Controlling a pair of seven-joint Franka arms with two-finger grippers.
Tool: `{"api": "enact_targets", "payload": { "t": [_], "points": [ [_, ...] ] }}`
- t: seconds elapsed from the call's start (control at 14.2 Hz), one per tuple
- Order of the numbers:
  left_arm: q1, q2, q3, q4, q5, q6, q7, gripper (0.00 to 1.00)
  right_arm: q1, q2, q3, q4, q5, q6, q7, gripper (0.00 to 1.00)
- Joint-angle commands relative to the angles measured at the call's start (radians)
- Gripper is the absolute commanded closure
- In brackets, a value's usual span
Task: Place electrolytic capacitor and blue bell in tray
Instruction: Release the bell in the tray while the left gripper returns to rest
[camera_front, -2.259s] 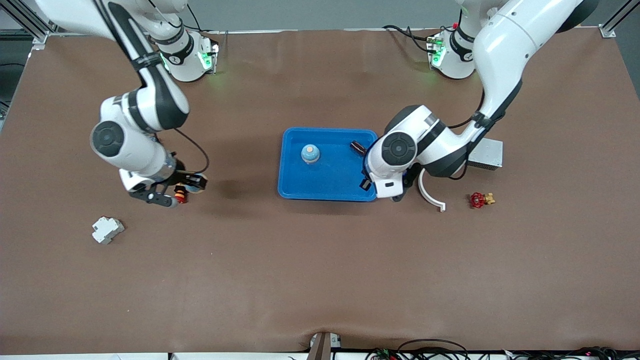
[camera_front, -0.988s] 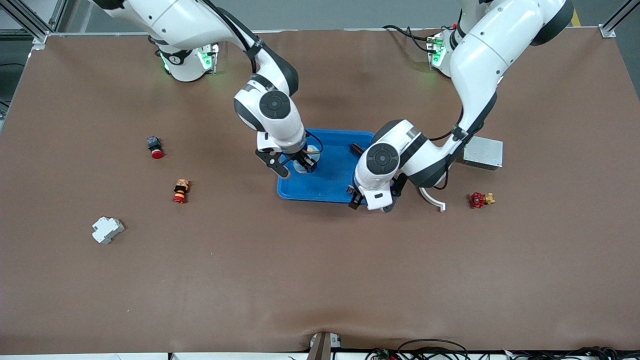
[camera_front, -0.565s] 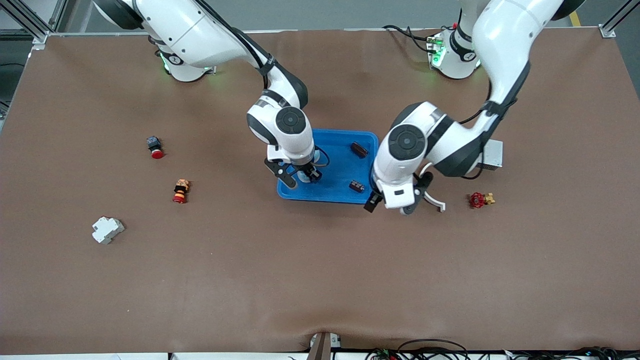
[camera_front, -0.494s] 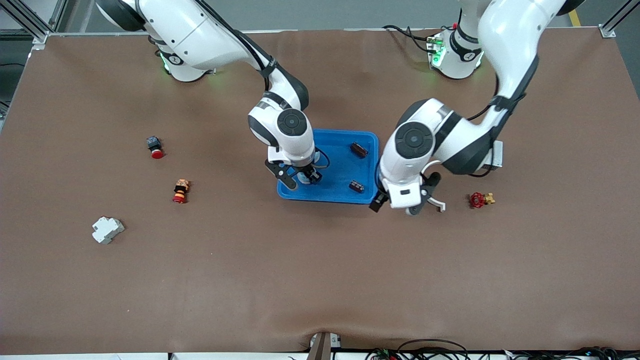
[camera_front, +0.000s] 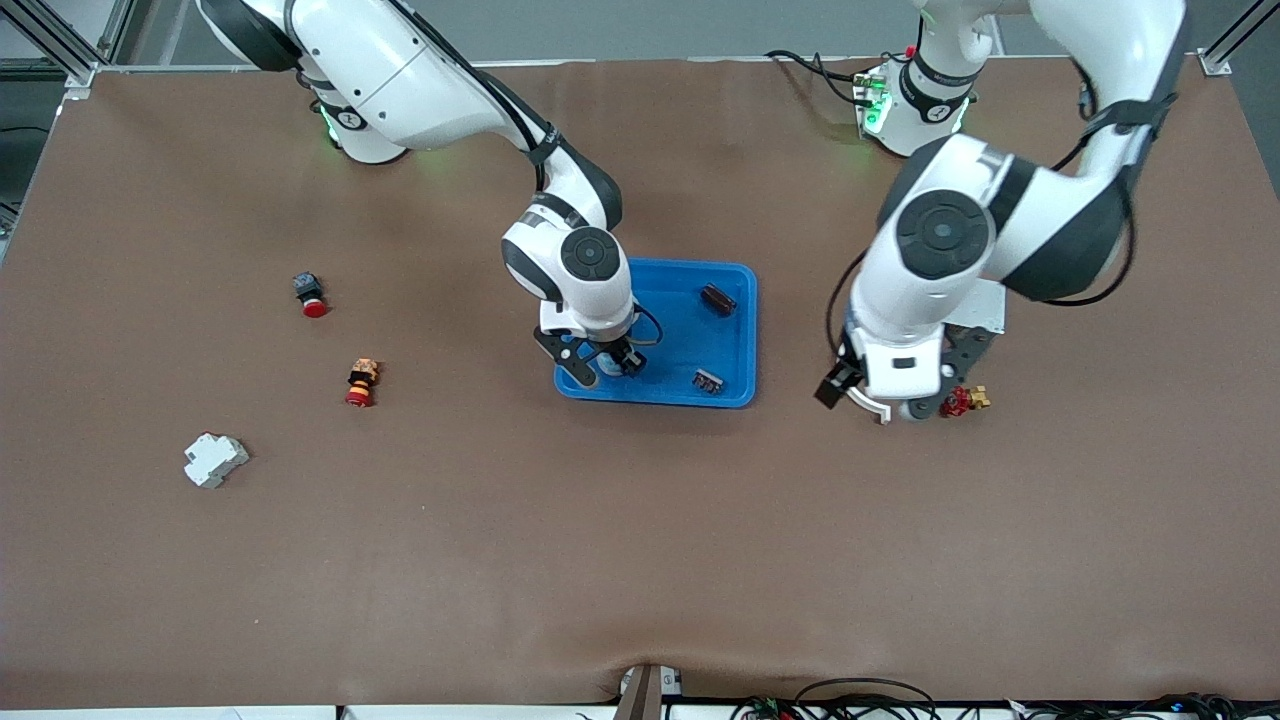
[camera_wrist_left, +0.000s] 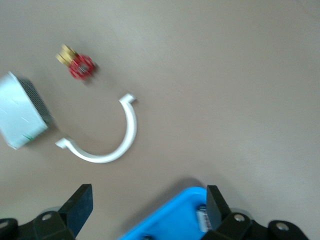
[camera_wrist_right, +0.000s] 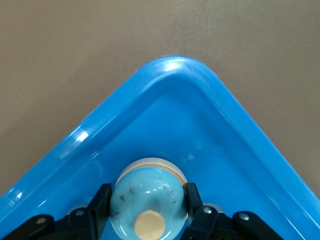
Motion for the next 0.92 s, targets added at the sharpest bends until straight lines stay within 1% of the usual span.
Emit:
{"api": "enact_targets", "payload": {
  "t": [0.0,0.07,0.14,0.21,0.35,0.42,0.49,0.56,0.78,0.85],
  "points": [
    [0.035,-0.027,-0.002,0.091,-0.022,-0.166,0.102,0.0,0.018,0.022,-0.014,0.032,-0.033,-0.012,0.029,1.0],
    [0.081,-0.033,-0.005,0.111,-0.047,-0.215,0.11,0.0,0.02,0.023,-0.02,0.032,-0.033,-0.012,0.029,1.0],
    [0.13,-0.061,-0.01,0.11,-0.077,-0.243,0.14,0.0,0.021,0.023,-0.024,0.032,-0.033,-0.012,0.029,1.0],
    [0.16,-0.085,-0.007,0.11,-0.096,-0.245,0.201,0.0,0.027,0.027,-0.026,0.034,-0.033,-0.012,0.029,1.0],
    [0.197,-0.125,0.002,0.11,-0.088,-0.268,0.341,0.0,0.029,0.03,-0.026,0.034,-0.033,-0.01,0.029,1.0],
    [0.241,-0.147,0.001,0.105,-0.091,-0.291,0.416,0.0,0.029,0.028,-0.026,0.034,-0.033,-0.01,0.031,1.0],
    [0.27,-0.161,-0.004,0.107,-0.087,-0.302,0.49,0.0,0.027,0.03,-0.026,0.034,-0.033,-0.009,0.031,0.57],
    [0.276,-0.184,-0.001,0.107,-0.084,-0.305,0.568,0.0,0.03,0.03,-0.027,0.032,-0.034,-0.009,0.031,0.01],
    [0.278,-0.205,0.004,0.119,-0.085,-0.305,0.824,0.0,0.033,0.028,-0.027,0.034,-0.047,-0.01,0.034,0.0],
    [0.287,-0.205,0.002,0.143,-0.102,-0.303,0.893,0.0,0.033,0.028,-0.027,0.034,-0.05,-0.01,0.034,0.0]
  ]
}}
